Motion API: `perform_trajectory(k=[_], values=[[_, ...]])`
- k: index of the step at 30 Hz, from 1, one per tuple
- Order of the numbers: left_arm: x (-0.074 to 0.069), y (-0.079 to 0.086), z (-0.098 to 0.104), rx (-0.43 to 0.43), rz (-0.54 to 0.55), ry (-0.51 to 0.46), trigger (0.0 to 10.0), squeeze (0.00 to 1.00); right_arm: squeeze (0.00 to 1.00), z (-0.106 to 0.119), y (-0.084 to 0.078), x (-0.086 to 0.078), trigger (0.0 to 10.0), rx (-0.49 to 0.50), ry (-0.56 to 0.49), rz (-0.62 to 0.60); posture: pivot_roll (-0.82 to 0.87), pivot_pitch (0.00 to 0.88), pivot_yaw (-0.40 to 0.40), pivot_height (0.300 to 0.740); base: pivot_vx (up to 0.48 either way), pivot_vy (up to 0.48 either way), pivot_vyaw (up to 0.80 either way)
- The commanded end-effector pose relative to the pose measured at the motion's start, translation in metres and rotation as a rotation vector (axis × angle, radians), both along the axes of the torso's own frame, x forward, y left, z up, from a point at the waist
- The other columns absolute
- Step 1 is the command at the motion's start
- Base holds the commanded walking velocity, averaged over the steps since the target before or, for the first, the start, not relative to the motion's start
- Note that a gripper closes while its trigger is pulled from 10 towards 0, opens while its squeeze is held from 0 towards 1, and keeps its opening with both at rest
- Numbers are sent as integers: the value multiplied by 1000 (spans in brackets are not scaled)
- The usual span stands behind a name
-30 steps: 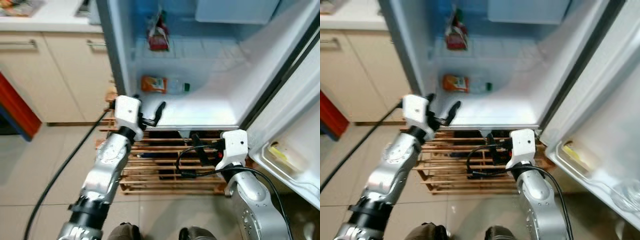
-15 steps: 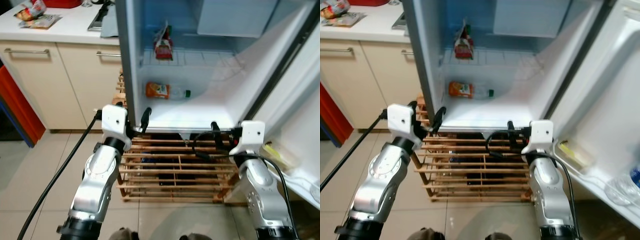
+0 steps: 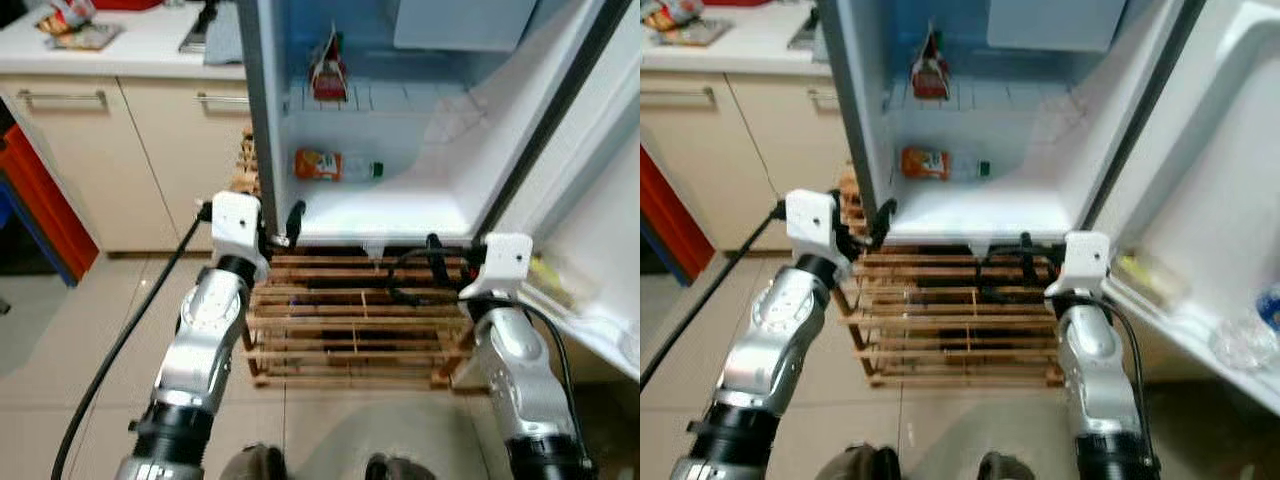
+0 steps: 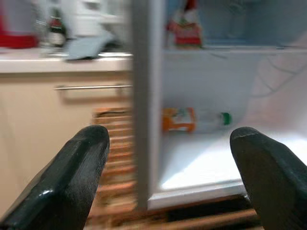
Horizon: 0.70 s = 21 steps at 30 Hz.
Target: Restocking fridge
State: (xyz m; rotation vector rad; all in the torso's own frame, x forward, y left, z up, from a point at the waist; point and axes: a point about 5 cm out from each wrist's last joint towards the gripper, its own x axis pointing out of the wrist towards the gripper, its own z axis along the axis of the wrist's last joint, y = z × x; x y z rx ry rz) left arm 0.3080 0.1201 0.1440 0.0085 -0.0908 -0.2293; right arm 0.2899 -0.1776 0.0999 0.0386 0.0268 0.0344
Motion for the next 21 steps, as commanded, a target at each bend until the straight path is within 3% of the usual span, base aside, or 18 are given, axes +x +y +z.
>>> perform_trajectory(k=[1,5,12,21], values=[[0,0,0,1,-2,-1,10000,0,122,-3,4,0,10000,11,9,22,-77,0,17,740,-281,0,0],[1,2,1,-18,0,-9,10000,0,122,-7,9,-1,10000,18,24,61,-72,0,17,740,0,0,0],[0,-2,-2,19,-41,-3,10000,0,122,-15,14,-6,10000,3,52,104,-77,0,18,740,0,-459,0],[-1,-6,-5,24,-93,3,10000,0,122,-44,-3,-29,10000,-68,163,126,-106,0,38,740,0,-458,0]])
